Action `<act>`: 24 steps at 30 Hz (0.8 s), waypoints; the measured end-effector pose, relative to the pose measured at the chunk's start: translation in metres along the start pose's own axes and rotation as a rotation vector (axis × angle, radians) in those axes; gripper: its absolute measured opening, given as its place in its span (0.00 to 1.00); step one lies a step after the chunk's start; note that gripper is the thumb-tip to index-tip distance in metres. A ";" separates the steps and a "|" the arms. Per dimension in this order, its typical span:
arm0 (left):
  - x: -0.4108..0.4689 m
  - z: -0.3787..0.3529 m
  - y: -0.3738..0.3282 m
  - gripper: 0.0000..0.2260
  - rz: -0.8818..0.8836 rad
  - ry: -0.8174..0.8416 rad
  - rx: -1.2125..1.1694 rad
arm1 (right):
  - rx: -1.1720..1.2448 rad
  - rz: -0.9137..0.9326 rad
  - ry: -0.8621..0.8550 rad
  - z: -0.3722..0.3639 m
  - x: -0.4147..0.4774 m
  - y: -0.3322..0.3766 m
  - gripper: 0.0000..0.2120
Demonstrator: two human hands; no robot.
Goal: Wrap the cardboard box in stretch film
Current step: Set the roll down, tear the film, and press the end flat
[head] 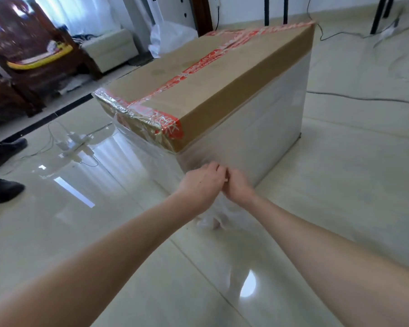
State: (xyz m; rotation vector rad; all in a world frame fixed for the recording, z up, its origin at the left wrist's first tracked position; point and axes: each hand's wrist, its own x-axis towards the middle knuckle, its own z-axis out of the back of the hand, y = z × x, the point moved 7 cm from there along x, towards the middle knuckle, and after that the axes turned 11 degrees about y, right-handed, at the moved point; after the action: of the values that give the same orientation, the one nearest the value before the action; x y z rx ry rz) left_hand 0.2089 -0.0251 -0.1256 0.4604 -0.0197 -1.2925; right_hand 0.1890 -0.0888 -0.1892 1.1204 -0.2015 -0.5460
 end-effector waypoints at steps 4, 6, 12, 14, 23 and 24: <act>0.002 0.011 0.008 0.15 0.018 0.093 -0.038 | 0.196 0.115 0.129 0.026 -0.008 0.011 0.07; 0.009 0.018 0.013 0.14 0.050 0.142 -0.044 | 0.138 0.118 0.193 0.036 -0.011 0.014 0.11; 0.012 0.036 0.014 0.10 0.075 0.146 0.017 | 0.197 0.037 0.082 0.062 -0.017 0.011 0.08; 0.012 0.043 0.017 0.10 0.109 0.122 -0.003 | 0.099 0.038 0.096 0.064 -0.022 0.010 0.11; 0.028 0.070 -0.003 0.08 -0.073 0.108 0.088 | -0.066 -0.141 0.091 0.047 -0.020 -0.009 0.05; 0.025 0.063 -0.004 0.13 -0.106 0.146 0.176 | 0.017 -0.163 0.041 0.057 -0.020 -0.011 0.06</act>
State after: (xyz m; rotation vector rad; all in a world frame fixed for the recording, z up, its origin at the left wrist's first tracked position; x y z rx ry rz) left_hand 0.1953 -0.0689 -0.0758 0.7139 0.0137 -1.3643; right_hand 0.1443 -0.1277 -0.1723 1.1701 -0.0799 -0.6664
